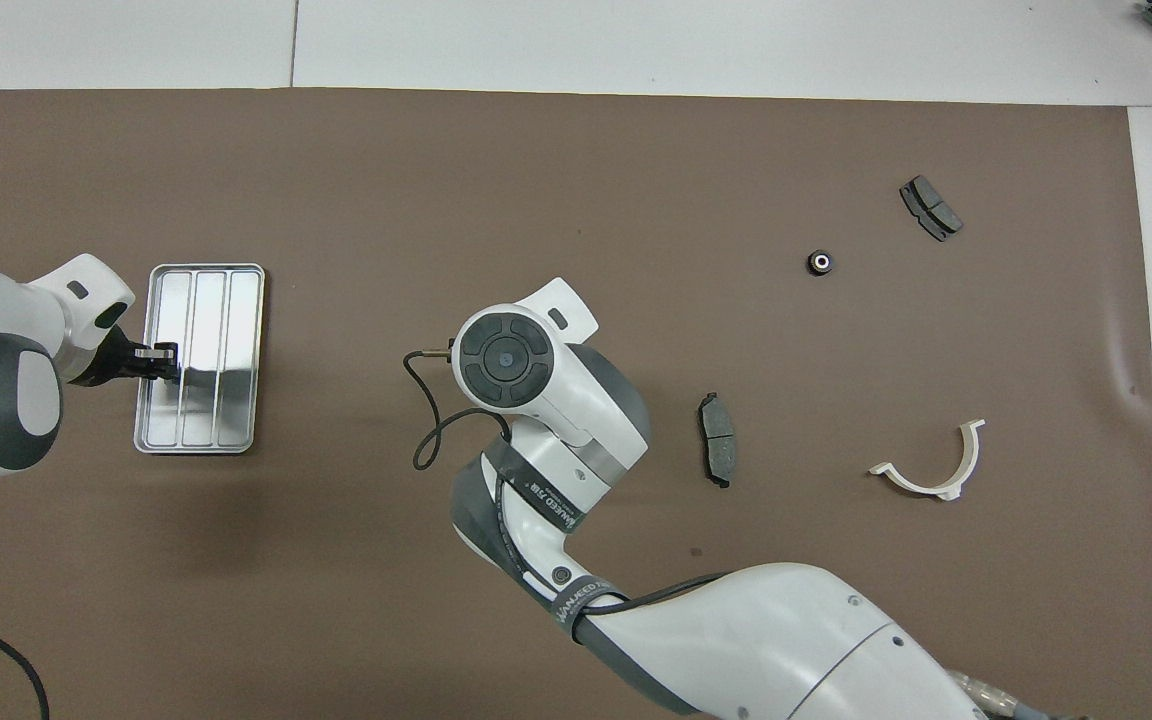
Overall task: Pick bearing gear from pile to tray
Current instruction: 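Release the gear into the tray with the left gripper, then set the second gear mid-table and open the right gripper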
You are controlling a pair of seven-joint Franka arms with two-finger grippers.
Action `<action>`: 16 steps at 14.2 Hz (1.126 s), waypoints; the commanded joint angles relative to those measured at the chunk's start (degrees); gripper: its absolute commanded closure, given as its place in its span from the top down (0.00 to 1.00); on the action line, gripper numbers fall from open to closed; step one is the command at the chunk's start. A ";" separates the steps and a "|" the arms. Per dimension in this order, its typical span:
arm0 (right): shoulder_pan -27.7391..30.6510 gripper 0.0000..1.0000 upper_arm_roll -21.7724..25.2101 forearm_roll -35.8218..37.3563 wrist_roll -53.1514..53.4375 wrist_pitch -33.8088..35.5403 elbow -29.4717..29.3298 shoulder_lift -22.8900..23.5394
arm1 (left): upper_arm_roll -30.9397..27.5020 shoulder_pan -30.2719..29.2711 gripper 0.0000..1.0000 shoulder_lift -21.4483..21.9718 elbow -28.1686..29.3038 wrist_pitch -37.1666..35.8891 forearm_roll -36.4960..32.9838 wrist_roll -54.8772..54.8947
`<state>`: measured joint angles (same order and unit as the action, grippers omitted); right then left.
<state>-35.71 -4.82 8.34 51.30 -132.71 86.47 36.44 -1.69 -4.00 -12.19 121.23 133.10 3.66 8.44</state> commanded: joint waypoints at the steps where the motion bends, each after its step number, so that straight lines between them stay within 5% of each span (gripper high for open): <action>1: -0.41 0.30 -0.11 1.41 1.53 -0.45 0.71 0.12 | 0.11 -0.05 0.57 2.08 2.17 1.63 0.91 1.05; 2: -0.41 0.67 -0.02 1.41 1.53 -0.10 0.37 0.12 | 0.11 0.21 0.70 1.90 1.65 1.54 0.91 1.40; 3: -0.50 0.91 -0.02 1.41 1.61 -0.18 0.19 0.03 | 0.11 0.56 0.72 1.55 0.43 1.20 0.91 1.58; 4: -0.33 1.00 -0.02 1.24 1.70 -0.09 0.28 -0.66 | 0.20 0.74 0.74 1.12 -0.98 1.02 0.91 1.58; 9: 6.42 1.00 0.07 1.24 -0.75 0.17 5.88 -10.14 | 0.28 9.25 0.71 -2.75 -13.37 -5.12 1.52 -7.18; 13: 14.94 1.00 0.07 0.54 -11.97 0.26 13.18 -18.06 | -0.07 21.54 0.69 -3.45 -14.35 -4.26 0.91 -22.74; 16: 20.40 1.00 -0.02 -0.34 -21.13 0.09 14.08 -19.04 | -0.07 29.72 0.69 -7.04 -16.80 -4.26 -3.20 -32.74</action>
<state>-18.29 -3.91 8.32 34.17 -131.72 97.59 19.19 -0.50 21.33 -15.66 107.68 129.75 3.48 -18.51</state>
